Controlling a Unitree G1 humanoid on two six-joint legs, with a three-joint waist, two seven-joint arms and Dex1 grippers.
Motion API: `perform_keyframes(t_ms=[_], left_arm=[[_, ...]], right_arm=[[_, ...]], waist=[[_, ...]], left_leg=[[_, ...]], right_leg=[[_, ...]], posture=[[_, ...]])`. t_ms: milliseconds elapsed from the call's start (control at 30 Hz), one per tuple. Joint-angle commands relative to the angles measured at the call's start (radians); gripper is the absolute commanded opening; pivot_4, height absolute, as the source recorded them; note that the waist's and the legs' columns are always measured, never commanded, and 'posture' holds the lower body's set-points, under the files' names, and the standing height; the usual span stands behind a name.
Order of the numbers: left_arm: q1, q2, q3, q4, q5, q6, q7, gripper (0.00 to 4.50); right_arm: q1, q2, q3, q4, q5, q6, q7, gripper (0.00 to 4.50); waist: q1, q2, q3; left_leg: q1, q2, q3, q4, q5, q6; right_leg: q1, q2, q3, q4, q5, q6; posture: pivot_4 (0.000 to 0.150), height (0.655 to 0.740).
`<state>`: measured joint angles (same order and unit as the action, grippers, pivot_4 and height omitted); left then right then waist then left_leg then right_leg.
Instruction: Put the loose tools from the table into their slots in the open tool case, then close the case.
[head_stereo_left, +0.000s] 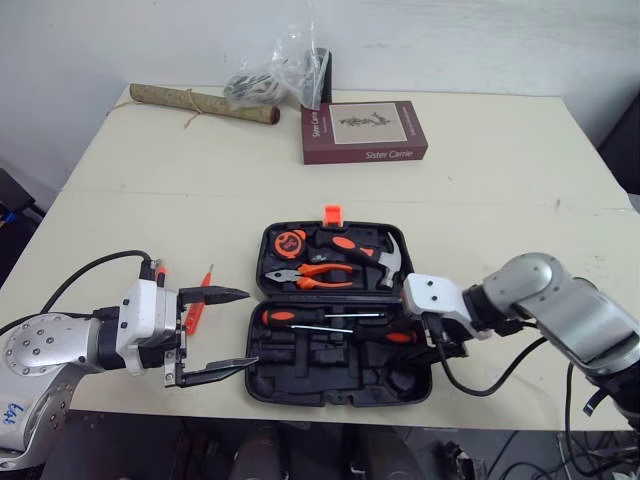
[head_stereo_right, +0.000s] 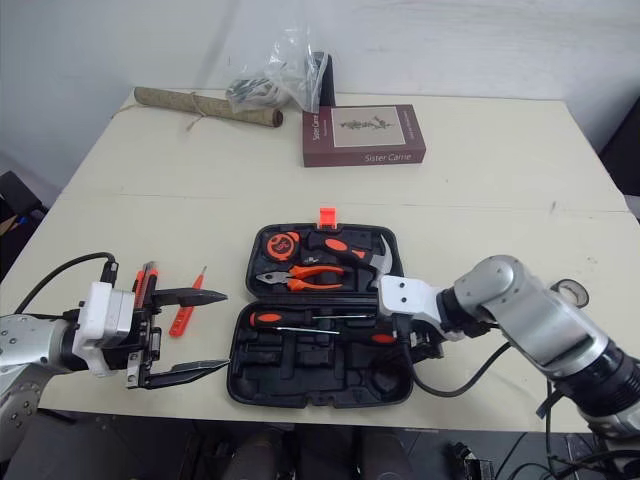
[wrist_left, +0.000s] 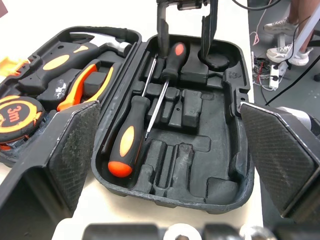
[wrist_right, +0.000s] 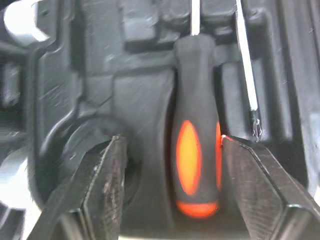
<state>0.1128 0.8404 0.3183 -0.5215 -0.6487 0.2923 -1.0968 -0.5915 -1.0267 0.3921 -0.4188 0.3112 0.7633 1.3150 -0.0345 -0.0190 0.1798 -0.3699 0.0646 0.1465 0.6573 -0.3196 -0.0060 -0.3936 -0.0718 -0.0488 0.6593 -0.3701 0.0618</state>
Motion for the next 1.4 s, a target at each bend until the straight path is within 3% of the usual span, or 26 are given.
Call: perform_keyframes(t_ms=[33, 133, 200, 300, 367, 400, 567, 900, 1033, 1100, 1167, 1267, 1400], left_arm=[[0.019, -0.002, 0.035, -0.049, -0.022, 0.001, 0.013, 4.50], [0.033, -0.009, 0.033, -0.063, -0.017, -0.001, 0.024, 4.50], [0.039, -0.011, 0.033, -0.064, -0.015, -0.006, 0.025, 4.50], [0.042, -0.012, 0.032, -0.061, -0.014, -0.011, 0.022, 4.50], [0.039, -0.012, 0.029, -0.057, -0.011, -0.015, 0.020, 4.50], [0.035, -0.012, 0.025, -0.053, -0.010, -0.017, 0.018, 4.50], [0.020, -0.009, 0.014, -0.035, -0.003, -0.025, 0.010, 4.50], [0.065, 0.009, 0.078, 0.000, 0.036, -0.057, -0.008, 4.50], [0.068, 0.018, 0.091, 0.019, 0.054, -0.067, -0.010, 4.50], [0.068, 0.016, 0.090, 0.022, 0.058, -0.071, -0.014, 4.50], [0.075, 0.003, 0.111, 0.036, 0.060, -0.080, -0.004, 4.50], [0.108, -0.019, 0.183, 0.073, 0.051, -0.089, 0.011, 4.50], [0.189, -0.050, 0.352, 0.188, 0.052, -0.111, 0.023, 4.50]], right_arm=[[-0.026, -0.017, -0.072, 0.017, 0.034, -0.026, 0.043, 3.29], [0.037, 0.074, -0.169, 0.083, 0.083, -0.184, 0.032, 3.29], [0.086, 0.131, -0.217, 0.098, 0.132, -0.287, 0.067, 2.79], [0.141, 0.219, -0.244, 0.103, 0.169, -0.312, 0.026, 1.54], [0.173, 0.263, -0.220, 0.128, 0.121, -0.396, 0.008, 0.33], [0.184, 0.282, -0.207, 0.142, 0.103, -0.416, -0.004, 0.04], [0.194, 0.342, -0.144, 0.245, 0.008, -0.484, -0.043, 0.04], [0.244, 0.315, 0.007, 0.431, -0.222, -0.607, -0.073, 0.04], [0.217, 0.332, 0.014, 0.432, -0.245, -0.555, -0.120, 0.04], [0.202, 0.336, 0.014, 0.412, -0.231, -0.531, -0.120, 0.04], [0.202, 0.373, -0.065, 0.344, -0.083, -0.469, -0.115, 0.04], [0.230, 0.373, -0.213, 0.279, 0.054, -0.499, -0.096, 0.04], [0.323, 0.259, -0.424, 0.234, 0.156, -0.428, -0.098, 1.32]], waist=[[0.000, 0.000, 0.000], [0.003, -0.001, 0.000], [0.004, -0.001, -0.001], [0.005, -0.001, -0.001], [0.004, -0.001, -0.001], [0.004, -0.001, -0.001], [0.004, -0.001, -0.001], [0.002, -0.006, -0.008], [0.002, -0.013, -0.019], [0.002, -0.016, -0.021], [0.002, -0.017, -0.023], [0.002, -0.010, -0.018], [0.004, -0.002, -0.013]], left_leg=[[0.000, 0.000, 0.000, 0.000, 0.000, 0.000], [0.000, 0.000, 0.000, 0.000, 0.000, 0.000], [0.000, 0.000, 0.000, 0.001, 0.000, 0.000], [0.000, 0.000, 0.000, 0.002, 0.000, 0.000], [0.000, 0.000, 0.000, 0.003, 0.000, 0.000], [0.000, 0.000, 0.000, 0.003, 0.000, 0.000], [0.000, 0.000, 0.000, 0.004, 0.000, 0.001], [0.005, 0.000, 0.000, 0.004, 0.000, 0.000], [0.021, 0.001, -0.001, -0.001, -0.002, 0.000], [0.027, 0.000, 0.000, -0.004, -0.004, 0.000], [0.036, 0.000, -0.001, -0.009, -0.006, 0.002], [0.034, 0.001, -0.001, -0.010, -0.007, 0.001], [0.017, 0.000, 0.000, -0.008, -0.004, -0.001]], right_leg=[[0.000, 0.000, 0.000, 0.000, 0.000, 0.000], [0.000, 0.000, 0.000, 0.000, 0.000, 0.000], [0.001, 0.000, 0.000, 0.000, 0.000, 0.000], [0.001, 0.000, 0.000, 0.001, 0.000, 0.000], [0.001, 0.000, 0.000, 0.001, 0.000, 0.000], [0.001, 0.000, 0.000, 0.001, 0.000, 0.000], [0.001, 0.000, 0.000, 0.002, 0.000, 0.000], [0.005, 0.001, 0.000, 0.003, 0.000, 0.000], [0.021, 0.000, -0.001, -0.001, -0.001, -0.001], [0.026, 0.000, 0.000, -0.003, -0.001, -0.001], [0.034, -0.001, -0.001, -0.006, -0.001, -0.002], [0.032, -0.001, -0.001, -0.006, -0.002, -0.004], [0.015, -0.001, -0.001, -0.003, -0.002, -0.004]], posture=[[0.150, 0.7400], [0.150, 0.7400], [0.150, 0.7400], [0.150, 0.7400], [0.150, 0.7400], [0.150, 0.7400], [0.150, 0.7400], [0.150, 0.7400], [0.150, 0.7400], [0.150, 0.7400], [0.150, 0.7400], [0.150, 0.7400], [0.150, 0.7400]])
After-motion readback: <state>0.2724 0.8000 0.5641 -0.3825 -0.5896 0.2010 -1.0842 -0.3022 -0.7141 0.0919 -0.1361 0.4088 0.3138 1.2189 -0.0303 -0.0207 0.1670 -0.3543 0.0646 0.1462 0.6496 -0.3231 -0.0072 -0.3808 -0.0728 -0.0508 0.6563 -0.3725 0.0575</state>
